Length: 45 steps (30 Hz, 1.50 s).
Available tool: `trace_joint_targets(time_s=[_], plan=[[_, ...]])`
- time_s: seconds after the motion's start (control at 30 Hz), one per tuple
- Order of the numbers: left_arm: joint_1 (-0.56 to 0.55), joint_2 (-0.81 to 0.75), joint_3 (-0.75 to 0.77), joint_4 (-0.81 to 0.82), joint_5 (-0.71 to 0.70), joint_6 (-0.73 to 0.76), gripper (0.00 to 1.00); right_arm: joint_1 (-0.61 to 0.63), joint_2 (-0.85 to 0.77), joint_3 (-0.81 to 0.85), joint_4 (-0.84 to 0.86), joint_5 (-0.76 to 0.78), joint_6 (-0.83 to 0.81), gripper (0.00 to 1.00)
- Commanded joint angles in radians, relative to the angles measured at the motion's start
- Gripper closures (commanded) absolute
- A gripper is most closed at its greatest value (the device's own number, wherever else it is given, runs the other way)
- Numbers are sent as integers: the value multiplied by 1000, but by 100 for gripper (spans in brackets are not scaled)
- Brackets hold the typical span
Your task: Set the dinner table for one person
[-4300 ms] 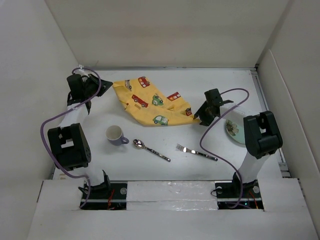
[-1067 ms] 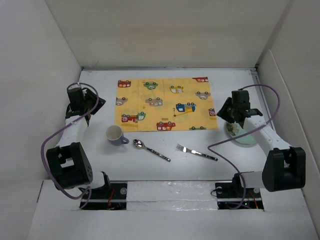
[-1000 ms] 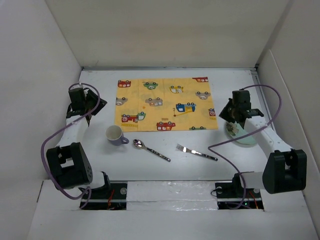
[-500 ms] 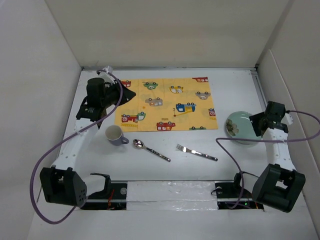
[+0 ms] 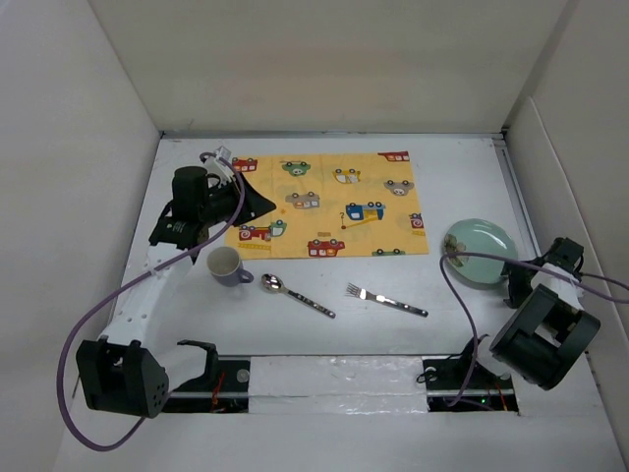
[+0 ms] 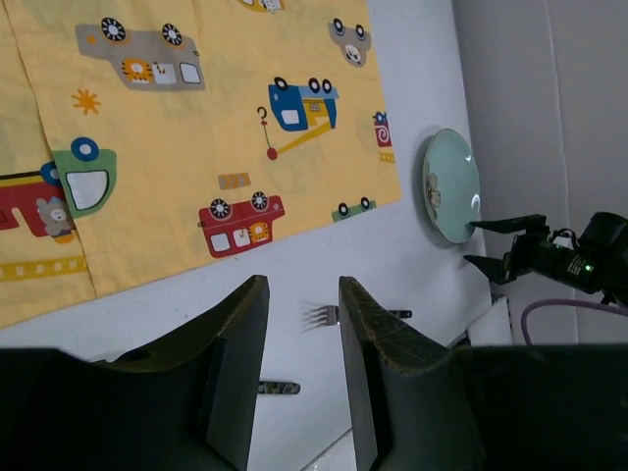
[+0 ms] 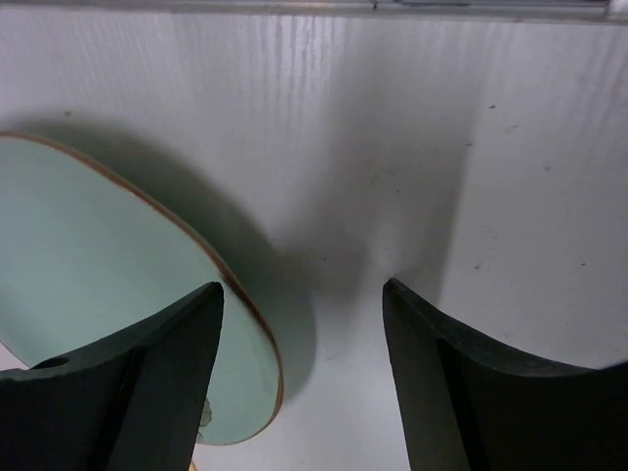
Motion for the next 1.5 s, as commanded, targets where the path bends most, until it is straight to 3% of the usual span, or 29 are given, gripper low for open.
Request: trace_joint_targets(time_s=[0.0, 0.23, 0.33, 0.43, 0.47, 0.57, 0.77, 0.87, 0.93, 1.0, 1.13, 1.23, 1.27, 1.47], plan=[[-9, -14, -21, 30, 52, 12, 68, -2, 42, 8, 87, -119, -38, 28], [-9, 14, -8, 44, 43, 15, 69, -2, 232, 135, 57, -207, -89, 33], [-9, 18, -8, 47, 32, 16, 70, -2, 305, 199, 23, -219, -118, 42], [-9, 20, -18, 52, 15, 19, 70, -2, 344, 238, -6, -219, -137, 70], [-9, 25, -18, 52, 15, 19, 71, -2, 347, 238, -11, -219, -137, 83], [-9, 23, -7, 46, 4, 22, 71, -2, 289, 198, 30, -244, -132, 100], [-9, 31, 30, 17, -39, 35, 71, -2, 11, 192, 92, -337, -69, 100], [-9, 38, 64, 4, -62, 39, 71, 110, -30, 278, 99, -424, -17, 100], [-9, 41, 97, -13, -80, 44, 71, 186, -39, 310, 201, -547, 29, 100], [-9, 43, 114, -17, -94, 44, 70, 261, -36, 362, 231, -554, 38, 100], [-9, 57, 160, -30, -106, 39, 70, 450, -13, 508, 265, -538, 20, 100], [-9, 55, 177, -31, -124, 30, 69, 597, 55, 516, 388, -593, 59, 100], [-9, 55, 180, -33, -129, 27, 69, 672, 104, 523, 415, -590, 66, 100], [-9, 55, 229, -83, -168, 56, 63, 848, 354, 641, 561, -622, 84, 100]])
